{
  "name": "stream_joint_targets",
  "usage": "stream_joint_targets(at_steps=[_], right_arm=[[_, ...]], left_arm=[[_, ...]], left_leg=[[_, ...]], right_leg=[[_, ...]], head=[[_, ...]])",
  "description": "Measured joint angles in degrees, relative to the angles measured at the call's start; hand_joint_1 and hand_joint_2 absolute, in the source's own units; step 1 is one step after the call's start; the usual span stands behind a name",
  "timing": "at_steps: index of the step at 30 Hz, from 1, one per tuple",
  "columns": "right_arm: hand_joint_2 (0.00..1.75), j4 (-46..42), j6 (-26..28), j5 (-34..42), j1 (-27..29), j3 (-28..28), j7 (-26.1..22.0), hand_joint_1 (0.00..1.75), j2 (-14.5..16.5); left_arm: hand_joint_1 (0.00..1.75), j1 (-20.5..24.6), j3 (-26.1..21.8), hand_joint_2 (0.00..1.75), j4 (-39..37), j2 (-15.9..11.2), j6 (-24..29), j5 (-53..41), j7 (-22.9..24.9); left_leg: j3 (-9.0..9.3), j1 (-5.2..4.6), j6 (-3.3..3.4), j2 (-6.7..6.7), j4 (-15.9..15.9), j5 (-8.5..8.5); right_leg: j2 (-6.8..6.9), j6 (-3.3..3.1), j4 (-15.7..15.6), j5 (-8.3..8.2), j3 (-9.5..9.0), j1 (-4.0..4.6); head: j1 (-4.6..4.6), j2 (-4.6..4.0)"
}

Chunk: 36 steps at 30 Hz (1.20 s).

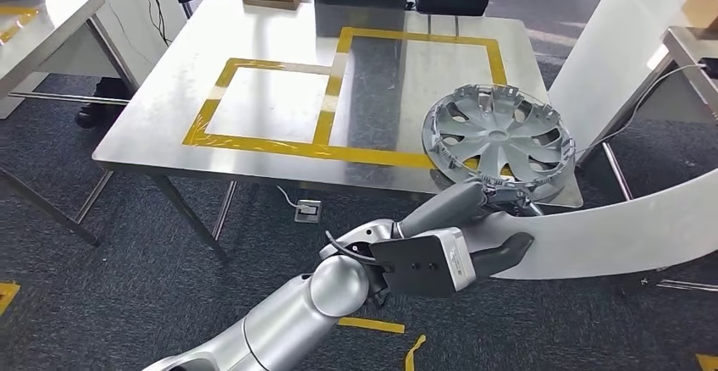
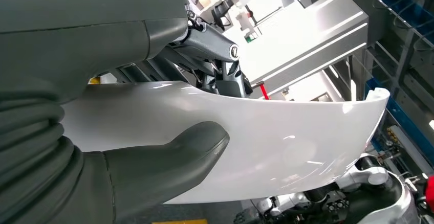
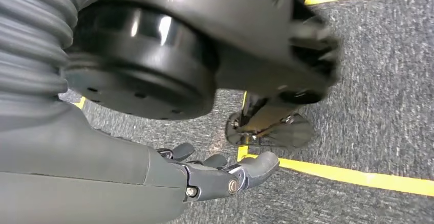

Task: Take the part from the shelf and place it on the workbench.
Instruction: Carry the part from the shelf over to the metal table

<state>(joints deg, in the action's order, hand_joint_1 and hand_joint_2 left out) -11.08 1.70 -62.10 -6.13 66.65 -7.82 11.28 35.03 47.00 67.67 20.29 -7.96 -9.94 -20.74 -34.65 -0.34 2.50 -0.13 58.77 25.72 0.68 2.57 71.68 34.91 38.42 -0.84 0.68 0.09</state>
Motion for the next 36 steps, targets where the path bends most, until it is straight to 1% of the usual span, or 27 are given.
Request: stream_joint_targets(at_steps=[1, 2, 3, 4, 5, 6, 7, 8, 9, 11, 12, 13, 14, 15, 16, 17, 18, 19, 20, 21, 22, 23, 24, 27, 30, 32, 36], right_arm=[[1.75, 0.0, 0.0, 0.14, 0.08, -0.01, -0.03, 0.0, 0.0], [1.75, 0.0, 0.0, 0.34, 0.12, -0.01, -0.07, 0.0, 0.0], [1.75, 0.0, 0.0, 0.57, 0.13, -0.01, -0.1, 0.0, -0.01], [1.75, 0.0, 0.0, 0.73, 0.11, -0.01, -0.13, 0.0, -0.02], [1.75, 0.01, 0.01, 0.85, 0.07, -0.01, -0.13, 0.0, -0.02], [1.75, 0.01, 0.01, 0.91, 0.03, -0.01, -0.13, 0.0, -0.03], [1.75, 0.02, 0.01, 0.92, -0.01, -0.01, -0.12, 0.0, -0.03], [1.75, 0.02, 0.01, 0.92, -0.04, 0.0, -0.11, 0.0, -0.02], [1.75, 0.02, 0.01, 0.93, -0.06, 0.01, -0.12, 0.0, -0.02], [1.75, 0.02, 0.02, 0.94, -0.08, 0.02, -0.16, 0.0, -0.01], [1.75, 0.02, 0.03, 0.94, -0.09, 0.02, -0.18, 0.0, -0.01], [1.75, 0.02, 0.02, 0.94, -0.09, 0.02, -0.19, 0.0, 0.0], [1.75, 0.02, 0.02, 0.94, -0.06, 0.02, -0.2, 0.0, 0.0], [1.75, 0.02, 0.02, 0.94, -0.05, 0.02, -0.18, 0.0, 0.0], [1.75, 0.02, 0.02, 0.94, -0.04, 0.02, -0.17, 0.0, 0.0], [1.75, 0.02, 0.02, 0.94, -0.02, 0.02, -0.17, 0.0, 0.0], [1.75, 0.02, 0.02, 0.94, 0.01, 0.02, -0.17, 0.0, 0.01], [1.75, 0.02, 0.02, 0.93, 0.02, 0.02, -0.17, 0.0, 0.02], [1.75, 0.02, 0.02, 0.91, 0.04, 0.02, -0.17, 0.0, 0.04], [1.75, 0.03, 0.03, 0.88, 0.04, 0.02, -0.16, 0.0, 0.1], [1.75, 0.04, 0.03, 0.85, 0.04, 0.02, -0.16, 0.0, 0.15], [1.75, 0.06, 0.03, 0.82, 0.03, 0.02, -0.15, 0.0, 0.19], [1.75, 0.08, 0.03, 0.8, 0.03, 0.02, -0.14, 0.0, 0.23], [1.75, 0.09, -0.01, 0.77, 0.03, 0.02, -0.13, 0.0, 0.24], [1.75, 0.09, -0.09, 0.77, 0.02, 0.02, -0.14, 0.0, 0.24], [1.75, 0.09, -0.07, 0.77, 0.02, 0.02, -0.14, 0.0, 0.23], [1.75, 0.09, -0.04, 0.75, 0.03, 0.02, -0.16, 0.0, 0.23]], left_arm=[[1.75, -0.08, -0.02, 1.75, -0.12, -0.01, -0.01, -0.02, 0.01], [1.75, -0.15, -0.03, 1.75, -0.22, -0.01, -0.06, -0.01, -0.01], [1.75, -0.18, -0.06, 1.75, -0.28, -0.01, -0.2, 0.03, -0.03], [1.75, -0.19, -0.08, 1.75, -0.32, 0.0, -0.36, 0.08, -0.09], [1.75, -0.18, -0.1, 1.75, -0.32, 0.01, -0.52, 0.14, -0.17], [1.75, -0.17, -0.12, 1.75, -0.31, 0.01, -0.65, 0.2, -0.26], [1.75, -0.16, -0.14, 1.75, -0.3, 0.01, -0.72, 0.24, -0.33], [1.75, -0.14, -0.18, 1.75, -0.29, 0.01, -0.76, 0.27, -0.38], [1.75, -0.13, -0.24, 1.75, -0.29, 0.0, -0.86, 0.29, -0.39], [1.75, -0.11, -0.42, 1.75, -0.19, 0.01, -1.04, 0.33, -0.39], [1.75, -0.09, -0.5, 1.75, -0.1, 0.01, -1.11, 0.34, -0.4], [1.75, -0.09, -0.57, 1.75, -0.01, 0.01, -1.13, 0.35, -0.41], [1.75, -0.14, -0.62, 1.75, 0.03, -0.02, -1.13, 0.35, -0.39], [1.75, -0.25, -0.7, 1.75, 0.03, -0.02, -1.13, 0.35, -0.38], [1.75, -0.41, -0.79, 1.75, 0.01, -0.03, -1.13, 0.34, -0.34], [1.75, -0.56, -0.88, 1.75, -0.01, -0.03, -1.13, 0.34, -0.29], [1.75, -0.67, -0.95, 1.75, -0.01, -0.03, -1.13, 0.33, -0.25], [1.75, -0.72, -0.99, 1.75, -0.01, -0.03, -1.13, 0.33, -0.21], [1.75, -0.73, -1.03, 1.75, 0.0, -0.03, -1.13, 0.33, -0.18], [1.75, -0.73, -1.08, 1.75, 0.0, -0.03, -1.13, 0.33, -0.18], [1.75, -0.74, -1.14, 1.75, -0.02, -0.03, -1.13, 0.33, -0.17], [1.75, -0.76, -1.2, 1.75, -0.05, -0.03, -1.13, 0.32, -0.17], [1.75, -0.78, -1.25, 1.75, -0.09, -0.02, -1.13, 0.31, -0.17], [1.75, -0.81, -1.35, 1.75, -0.14, -0.01, -1.13, 0.28, -0.17], [1.75, -0.82, -1.39, 1.75, -0.26, -0.01, -1.13, 0.28, -0.18], [1.75, -0.83, -1.39, 1.75, -0.31, -0.01, -1.13, 0.27, -0.18], [1.75, -0.85, -1.44, 1.75, -0.44, -0.01, -1.11, 0.22, -0.18]], left_leg=[[-0.01, 0.0, 0.03, -0.33, 0.04, 0.02], [-0.01, 0.01, 0.01, -0.63, 0.1, 0.05], [0.02, 0.06, -0.05, -0.91, 0.16, 0.09], [0.07, 0.13, -0.17, -1.15, 0.26, 0.16], [0.1, 0.16, -0.38, -1.32, 0.38, 0.25], [0.08, 0.13, -0.68, -1.47, 0.51, 0.36], [0.05, 0.08, -1.04, -1.57, 0.55, 0.44], [0.02, 0.01, -1.41, -1.63, 0.51, 0.54], [-0.03, -0.01, -1.78, -1.66, 0.4, 0.75], [0.01, 0.08, -2.42, -1.49, 0.69, 1.34], [-0.38, 0.12, -2.69, -1.24, 1.93, 2.07], [-1.31, 0.16, -2.92, -0.97, 4.3, 3.22], [-2.96, 0.2, -3.09, -0.73, 7.77, 4.78], [-5.13, 0.22, -3.22, -0.59, 11.68, 6.39], [-7.08, 0.23, -3.28, -0.56, 14.9, 7.45], [-8.33, 0.22, -3.24, -0.56, 16.53, 7.44], [-8.54, 0.2, -3.08, -0.55, 16.01, 6.26], [-7.59, 0.15, -2.8, -0.54, 13.24, 4.1], [-5.96, 0.03, -2.4, -0.45, 9.13, 1.5], [-4.28, -0.18, -2.03, -0.33, 5.29, -0.42], [-3.02, -0.36, -1.72, -0.22, 2.41, -1.67], [-2.39, -0.53, -1.5, -0.16, 0.95, -2.08], [-2.26, -0.62, -1.48, -0.21, 0.65, -1.98], [-2.32, -0.61, -1.39, -0.46, 0.49, -1.95], [-2.3, -0.62, -1.02, -0.53, 0.49, -1.69], [-2.27, -0.62, -0.87, -0.55, 0.49, -1.59], [-2.19, -0.64, -0.77, -0.55, 0.5, -1.54]], right_leg=[[-0.15, 0.11, 2.51, 0.47, 1.5, -0.04], [-0.19, 0.18, 2.99, -0.19, 2.07, -0.09], [-0.2, 0.21, 1.2, -1.87, 1.51, -0.16], [-0.22, 0.22, -2.55, -4.17, -0.1, -0.25], [-0.29, 0.17, -6.56, -5.89, -1.91, -0.29], [-0.41, -0.03, -9.9, -7.12, -3.42, -0.24], [-0.52, -0.33, -11.92, -7.63, -4.31, -0.14], [-0.61, -0.72, -12.51, -7.47, -4.49, 0.02], [-0.65, -1.18, -12.62, -7.43, -4.47, 0.14], [-0.62, -2.02, -12.78, -7.13, -4.86, 0.07], [-0.56, -2.41, -12.9, -7.0, -5.24, -0.03], [-0.44, -2.73, -12.98, -6.94, -5.69, -0.1], [-0.31, -2.96, -13.0, -6.87, -6.02, -0.08], [-0.21, -3.12, -12.97, -6.74, -6.26, -0.05], [-0.14, -3.19, -12.93, -6.63, -6.41, -0.01], [-0.12, -3.23, -12.91, -6.46, -6.56, 0.04], [-0.13, -3.21, -12.89, -6.25, -6.76, 0.08], [-0.14, -3.16, -12.89, -5.98, -7.06, 0.13], [-0.15, -3.07, -12.89, -5.65, -7.42, 0.16], [-0.17, -2.87, -12.82, -5.27, -7.7, 0.3], [-0.18, -2.64, -12.79, -4.95, -7.91, 0.37], [-0.16, -2.38, -12.78, -4.7, -7.99, 0.4], [-0.13, -2.26, -12.73, -4.54, -8.01, 0.47], [-0.01, -2.35, -13.02, -4.42, -8.24, 0.43], [0.03, -2.23, -13.52, -4.39, -8.54, 0.44], [0.05, -2.06, -13.73, -4.38, -8.64, 0.44], [0.06, -1.48, -13.94, -4.45, -8.76, 0.41]], head=[[-0.02, 0.0], [-0.03, 0.0], [-0.04, 0.0], [-0.05, 0.0], [-0.07, 0.0], [-0.09, 0.0], [-0.11, 0.0], [-0.13, 0.0], [-0.13, 0.0], [-0.12, 0.0], [0.02, 0.0], [0.16, 0.0], [0.33, 0.0], [0.47, 0.0], [0.49, 0.0], [0.52, 0.0], [0.54, 0.0], [0.55, 0.0], [0.57, 0.0], [0.57, 0.0], [0.57, 0.0], [0.57, 0.0], [0.57, 0.0], [0.55, 0.0], [0.54, 0.0], [0.54, 0.0], [0.54, 0.0]])
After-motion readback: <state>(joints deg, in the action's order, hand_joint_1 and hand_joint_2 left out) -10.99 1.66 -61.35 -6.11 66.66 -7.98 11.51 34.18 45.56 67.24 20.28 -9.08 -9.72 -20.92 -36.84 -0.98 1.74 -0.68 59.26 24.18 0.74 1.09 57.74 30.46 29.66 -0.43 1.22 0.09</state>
